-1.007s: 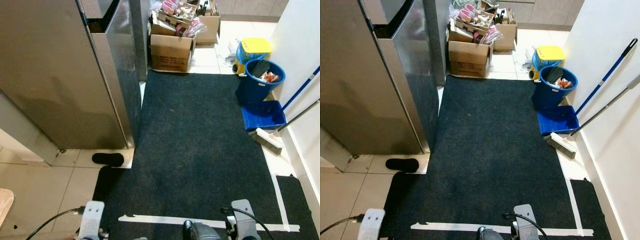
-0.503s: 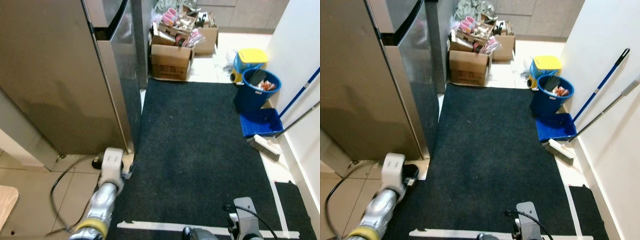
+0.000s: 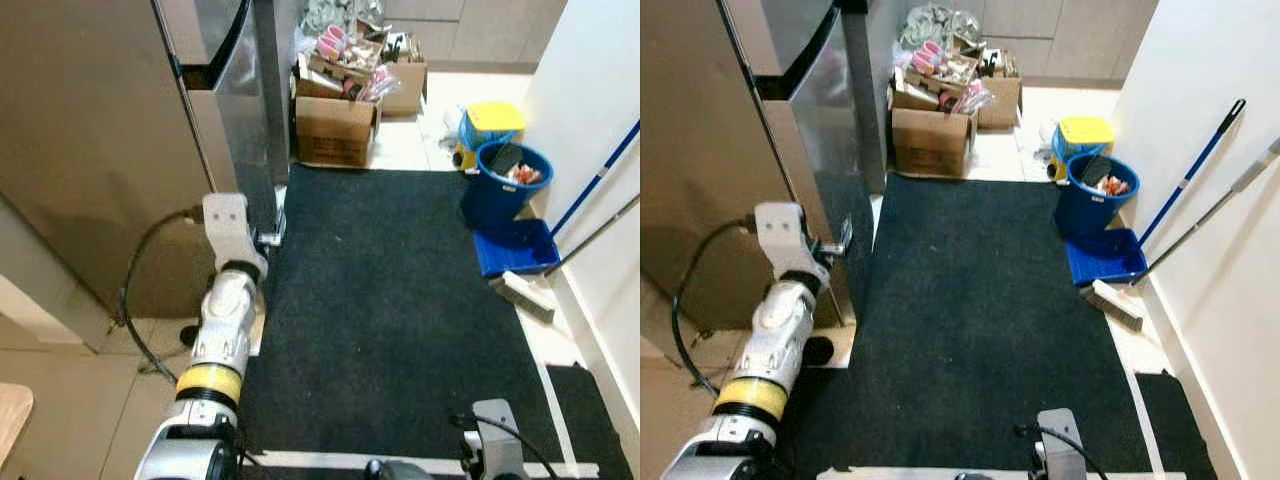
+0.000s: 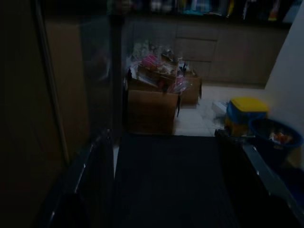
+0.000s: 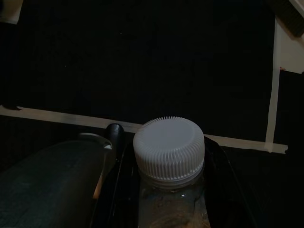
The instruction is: Restocking fridge
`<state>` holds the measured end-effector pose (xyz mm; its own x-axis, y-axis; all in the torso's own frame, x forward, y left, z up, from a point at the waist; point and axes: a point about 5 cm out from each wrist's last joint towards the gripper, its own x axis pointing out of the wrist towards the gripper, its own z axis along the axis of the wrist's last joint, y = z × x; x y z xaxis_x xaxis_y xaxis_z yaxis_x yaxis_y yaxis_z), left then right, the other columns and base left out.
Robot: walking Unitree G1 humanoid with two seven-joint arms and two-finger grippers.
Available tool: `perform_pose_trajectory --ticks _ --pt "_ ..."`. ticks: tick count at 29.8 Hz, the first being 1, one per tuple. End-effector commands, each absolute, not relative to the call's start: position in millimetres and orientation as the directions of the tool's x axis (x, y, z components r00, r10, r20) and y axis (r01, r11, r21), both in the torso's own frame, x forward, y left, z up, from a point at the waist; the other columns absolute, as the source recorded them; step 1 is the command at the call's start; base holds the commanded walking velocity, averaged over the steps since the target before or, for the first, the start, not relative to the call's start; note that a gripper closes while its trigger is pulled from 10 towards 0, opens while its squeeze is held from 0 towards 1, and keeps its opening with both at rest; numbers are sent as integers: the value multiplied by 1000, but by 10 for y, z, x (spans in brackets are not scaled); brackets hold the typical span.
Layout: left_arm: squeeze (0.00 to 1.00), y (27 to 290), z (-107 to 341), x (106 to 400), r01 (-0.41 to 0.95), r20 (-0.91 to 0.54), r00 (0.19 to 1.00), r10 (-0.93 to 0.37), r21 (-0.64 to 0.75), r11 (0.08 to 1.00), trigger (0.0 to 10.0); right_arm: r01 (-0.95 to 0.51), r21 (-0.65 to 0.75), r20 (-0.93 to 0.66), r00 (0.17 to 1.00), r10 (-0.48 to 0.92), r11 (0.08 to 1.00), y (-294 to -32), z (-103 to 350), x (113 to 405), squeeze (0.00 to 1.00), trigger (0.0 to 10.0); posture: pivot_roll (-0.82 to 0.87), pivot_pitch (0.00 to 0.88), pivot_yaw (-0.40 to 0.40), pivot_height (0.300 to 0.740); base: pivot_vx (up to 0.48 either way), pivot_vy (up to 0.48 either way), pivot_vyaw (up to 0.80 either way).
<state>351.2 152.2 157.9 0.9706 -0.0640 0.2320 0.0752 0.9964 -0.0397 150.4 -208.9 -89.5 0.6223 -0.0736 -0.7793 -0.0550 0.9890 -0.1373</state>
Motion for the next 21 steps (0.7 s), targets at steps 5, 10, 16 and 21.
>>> perform_pose_trajectory --ticks 5,10,16,21 --pt "0 1492 2101 3555 64 404 913 -47 -30 997 2627 -41 -143 -789 608 -88 989 -2101 -914 1460 0 10000 -70 18 -11 740 0 0 0" --pt "0 1504 2332 3532 53 478 877 -52 12 999 0 -35 -146 -793 602 -96 989 -2116 -920 1441 0 10000 -77 10 -9 740 0 0 0" --pt "0 1508 2314 3528 31 476 878 -47 41 999 0 -29 -153 -795 597 -106 988 -2149 -921 1422 0 10000 -84 0 -8 740 0 0 0" --pt "0 1515 2231 3564 11 432 899 -66 130 991 10000 -22 -161 -792 599 -115 987 -2179 -911 1436 0 10000 -87 0 -5 740 0 0 0"
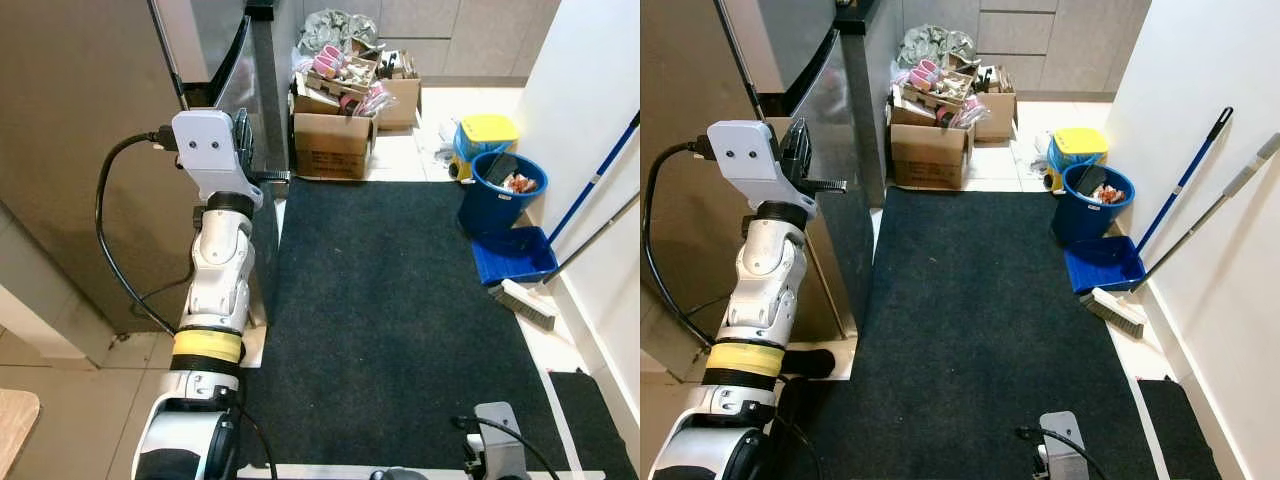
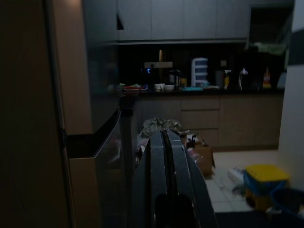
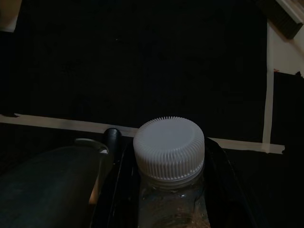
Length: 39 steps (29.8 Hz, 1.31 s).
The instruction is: Restocking fridge
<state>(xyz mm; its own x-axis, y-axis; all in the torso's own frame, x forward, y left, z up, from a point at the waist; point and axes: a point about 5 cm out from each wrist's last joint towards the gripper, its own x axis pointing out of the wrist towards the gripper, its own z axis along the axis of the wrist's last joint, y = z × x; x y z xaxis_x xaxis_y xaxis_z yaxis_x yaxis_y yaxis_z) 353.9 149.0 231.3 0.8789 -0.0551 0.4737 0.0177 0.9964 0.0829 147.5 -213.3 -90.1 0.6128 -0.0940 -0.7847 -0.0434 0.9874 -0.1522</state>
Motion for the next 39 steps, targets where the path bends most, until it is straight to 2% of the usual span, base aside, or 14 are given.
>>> perform_pose_trajectory --ticks 1,3,6,9,11,13,15,16,17,20,30,34,35,39 --pt "0 1515 2231 3564 11 432 899 -66 130 991 10000 -22 -161 -792 599 -115 987 -2179 -911 1436 0 10000 -87 0 -5 740 0 0 0" --pt "0 1541 2163 3576 17 398 915 -67 128 992 10000 -21 -161 -791 601 -116 987 -2180 -908 1442 0 10000 -83 0 -4 740 0 0 0" --pt "0 1661 1752 3537 38 239 969 -65 116 992 10000 -5 -154 -758 642 -115 988 -2165 -863 1536 0 10000 -78 0 1 740 0 0 0" --pt "0 1776 1116 3333 82 19 996 -86 155 984 10000 34 -141 -696 708 -123 989 -2159 -775 1691 0 10000 -82 0 5 740 0 0 0" --pt "0 1776 1116 3333 82 19 996 -86 155 984 10000 34 -141 -696 708 -123 989 -2159 -775 1691 0 10000 -82 0 5 740 0 0 0" --pt "0 1960 254 2902 71 -315 949 -28 127 989 10000 95 -152 -640 749 -172 984 -2219 -688 1814 0 10000 -75 0 1 740 0 0 0" --pt "0 1960 254 2902 71 -315 949 -28 127 989 10000 95 -152 -640 749 -172 984 -2219 -688 1814 0 10000 -75 0 1 740 0 0 0" --pt "0 2017 -40 2681 61 -439 899 -1 123 991 10000 109 -161 -628 755 -187 981 -2244 -667 1841 0 10000 -75 0 0 740 0 0 0" --pt "0 2017 -40 2681 61 -439 899 -1 123 991 10000 109 -161 -628 755 -187 981 -2244 -667 1841 0 10000 -75 0 0 740 0 0 0" --pt "0 2118 -517 2148 49 -644 763 59 148 988 10000 117 -194 -610 763 -213 974 -2299 -638 1864 0 10000 -73 0 -5 740 0 0 0" --pt "0 2195 -647 1926 23 -693 714 98 163 986 10000 213 -194 -532 797 -285 958 -2440 -512 1979 0 10000 -71 0 10 740 0 0 0" --pt "0 2181 -616 1993 11 -672 734 101 161 987 10000 221 -203 -439 850 -291 954 -2485 -339 2188 0 10000 -73 0 17 740 0 0 0" --pt "0 2142 -544 2134 1 -635 767 95 150 989 10000 221 -189 -361 891 -276 957 -2471 -175 2396 0 10000 -72 0 18 740 0 0 0" --pt "0 2096 -451 2285 -1 -592 803 78 129 992 10000 196 -162 -349 905 -242 967 -2371 -137 2491 0 10000 -64 0 14 740 0 0 0"
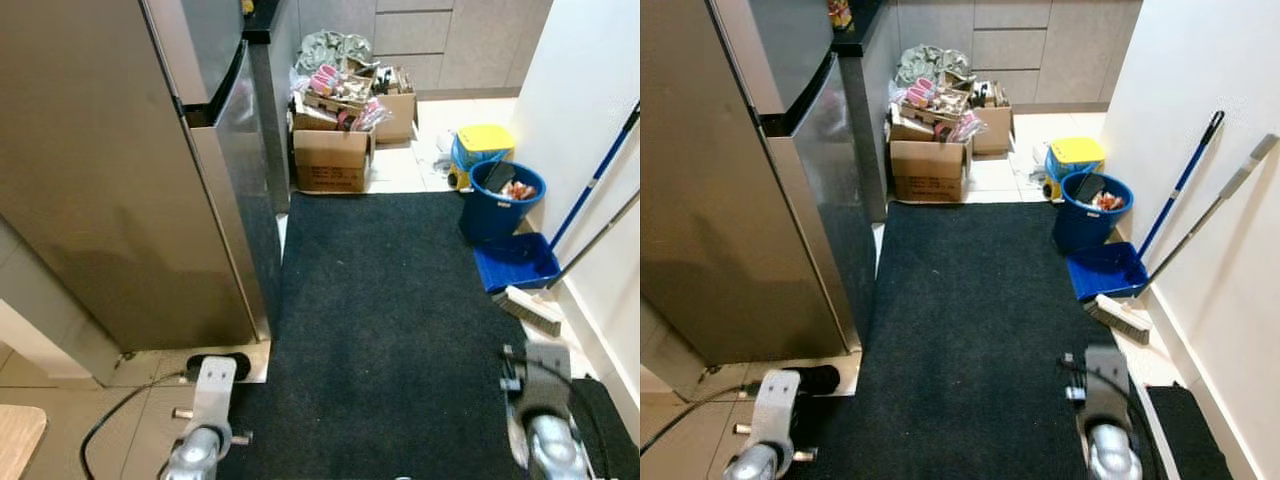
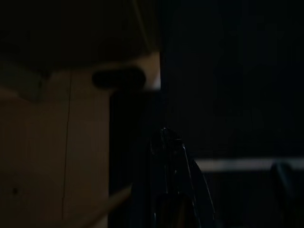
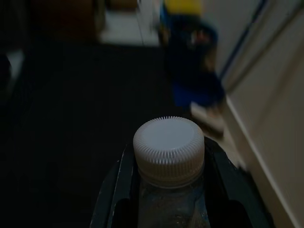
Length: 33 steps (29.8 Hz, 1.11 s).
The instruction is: Restocking fridge
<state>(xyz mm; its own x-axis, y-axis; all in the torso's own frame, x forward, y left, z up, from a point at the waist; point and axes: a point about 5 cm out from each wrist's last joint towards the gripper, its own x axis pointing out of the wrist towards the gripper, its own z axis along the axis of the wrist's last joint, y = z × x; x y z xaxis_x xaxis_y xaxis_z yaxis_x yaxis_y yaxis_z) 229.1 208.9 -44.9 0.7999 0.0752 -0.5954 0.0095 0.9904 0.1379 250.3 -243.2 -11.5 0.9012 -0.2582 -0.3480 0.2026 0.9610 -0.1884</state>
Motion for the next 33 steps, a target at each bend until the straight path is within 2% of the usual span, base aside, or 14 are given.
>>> perform_pose_trajectory --ticks 1,4,5,12,24,33 --pt "0 2096 -451 2285 -1 -592 803 78 129 992 10000 196 -162 -349 905 -242 967 -2371 -137 2491 0 10000 -64 0 14 740 0 0 0" --pt "0 2090 -438 2304 0 -585 808 74 126 992 10000 187 -156 -355 906 -232 970 -2343 -149 2490 0 10000 -64 0 14 740 0 0 0" --pt "0 2091 -423 2325 -11 -575 814 79 121 993 10000 140 -146 -386 903 -187 979 -2225 -227 2440 0 10000 -51 0 8 740 0 0 0" --pt "0 2082 -439 2293 -26 -567 819 88 117 993 10000 34 -119 -405 911 -80 992 -2038 -311 2356 0 10000 -52 0 13 740 0 0 0" --pt "0 2031 -417 2342 -30 -554 828 83 103 994 10000 31 -149 -385 919 -87 988 -2105 -253 2411 0 10000 -60 0 8 740 0 0 0" --pt "0 1988 -432 2325 -11 -550 832 70 110 994 10000 40 -143 -408 908 -96 989 -2162 -299 2338 0 10000 -58 0 3 740 0 0 0"
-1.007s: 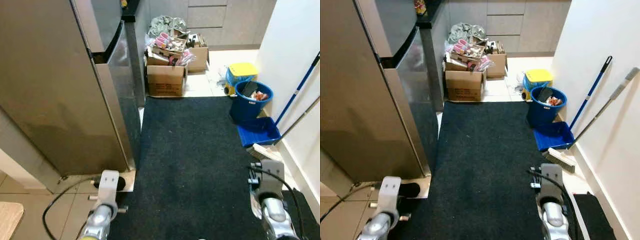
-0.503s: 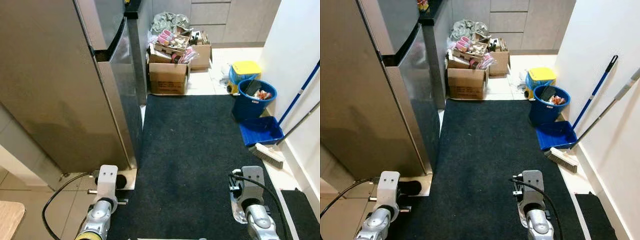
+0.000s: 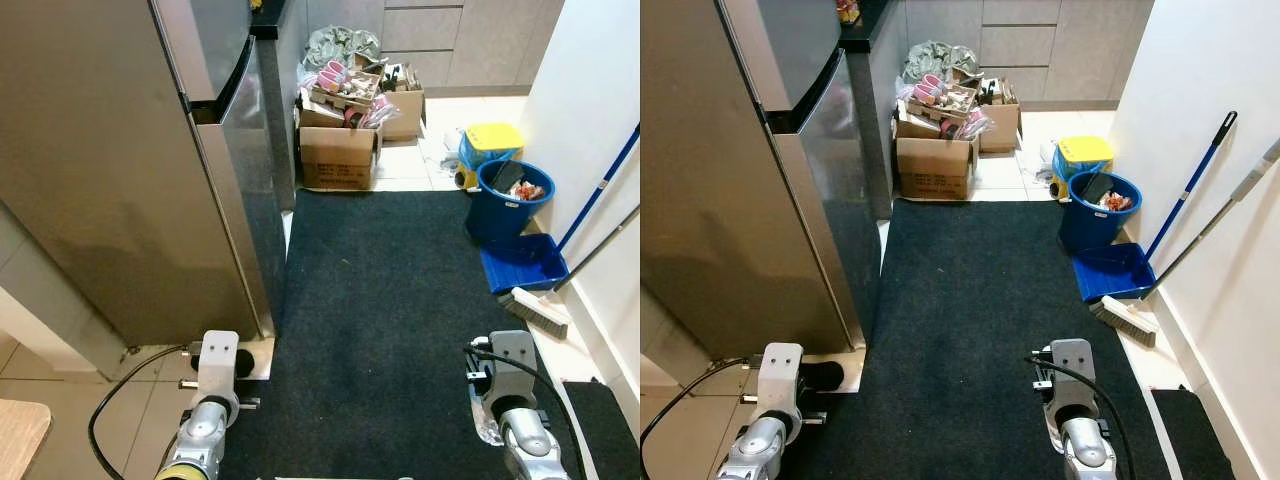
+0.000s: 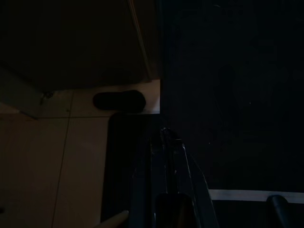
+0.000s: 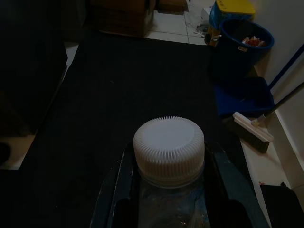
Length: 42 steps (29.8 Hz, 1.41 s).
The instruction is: Restocking fridge
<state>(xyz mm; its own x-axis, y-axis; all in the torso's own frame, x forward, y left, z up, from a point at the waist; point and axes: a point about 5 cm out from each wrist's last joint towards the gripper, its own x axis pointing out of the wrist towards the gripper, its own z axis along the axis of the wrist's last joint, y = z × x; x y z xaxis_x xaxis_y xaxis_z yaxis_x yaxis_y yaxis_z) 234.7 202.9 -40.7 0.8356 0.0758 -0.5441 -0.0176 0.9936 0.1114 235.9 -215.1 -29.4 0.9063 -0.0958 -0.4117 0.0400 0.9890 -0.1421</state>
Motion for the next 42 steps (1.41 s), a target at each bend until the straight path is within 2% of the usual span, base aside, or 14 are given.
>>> perform_pose_trajectory --ticks 1,5,42 --pt "0 1983 -435 2320 -6 -550 832 67 112 994 10000 39 -144 -409 907 -96 989 -2163 -301 2335 0 10000 -60 0 3 740 0 0 0" --pt "0 1974 -435 2319 2 -547 835 62 115 993 10000 39 -145 -414 905 -97 989 -2166 -309 2325 0 10000 -60 0 3 740 0 0 0" --pt "0 1976 -432 2323 22 -543 838 53 132 991 10000 81 -122 -438 890 -127 989 -2204 -349 2278 0 10000 -57 0 7 740 317 0 0"
